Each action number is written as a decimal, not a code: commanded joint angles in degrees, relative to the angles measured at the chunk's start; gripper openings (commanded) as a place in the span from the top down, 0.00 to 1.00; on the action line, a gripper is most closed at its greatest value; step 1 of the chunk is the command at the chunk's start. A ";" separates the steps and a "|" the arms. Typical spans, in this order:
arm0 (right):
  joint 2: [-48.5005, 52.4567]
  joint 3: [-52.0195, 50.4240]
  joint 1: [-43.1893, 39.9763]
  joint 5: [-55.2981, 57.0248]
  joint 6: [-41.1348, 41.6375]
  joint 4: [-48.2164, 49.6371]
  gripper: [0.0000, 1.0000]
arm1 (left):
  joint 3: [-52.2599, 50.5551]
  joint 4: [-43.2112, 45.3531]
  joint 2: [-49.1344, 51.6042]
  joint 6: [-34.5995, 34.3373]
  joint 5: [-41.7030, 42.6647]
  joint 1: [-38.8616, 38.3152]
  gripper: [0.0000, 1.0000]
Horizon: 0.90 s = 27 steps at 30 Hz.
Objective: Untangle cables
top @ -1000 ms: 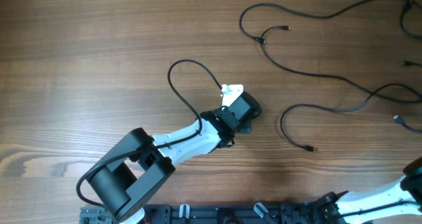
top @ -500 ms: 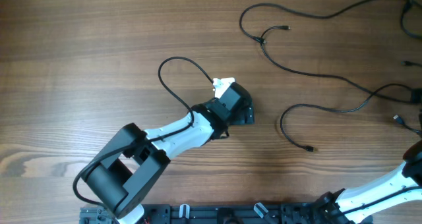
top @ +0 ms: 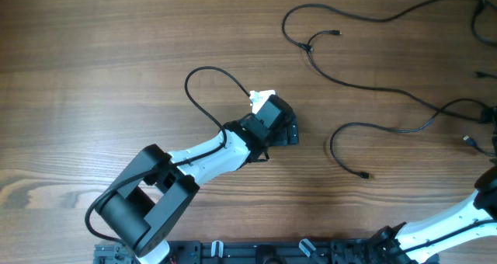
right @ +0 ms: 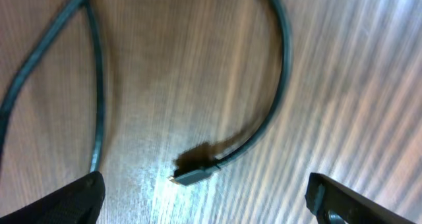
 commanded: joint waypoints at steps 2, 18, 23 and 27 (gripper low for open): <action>0.63 -0.04 0.35 6.47 16.61 -4.59 0.00 | -0.04 -0.33 0.42 0.20 1.75 0.24 0.00; 0.63 -0.04 0.39 14.67 33.73 -23.85 0.00 | -0.04 0.13 0.44 0.22 1.73 0.24 0.00; 0.63 -0.04 0.39 12.24 33.42 -23.78 0.00 | -0.04 1.42 0.44 0.22 1.73 0.24 0.00; 0.63 -0.04 0.46 9.86 29.33 -23.91 0.01 | -0.04 2.14 0.44 0.22 1.73 0.24 0.00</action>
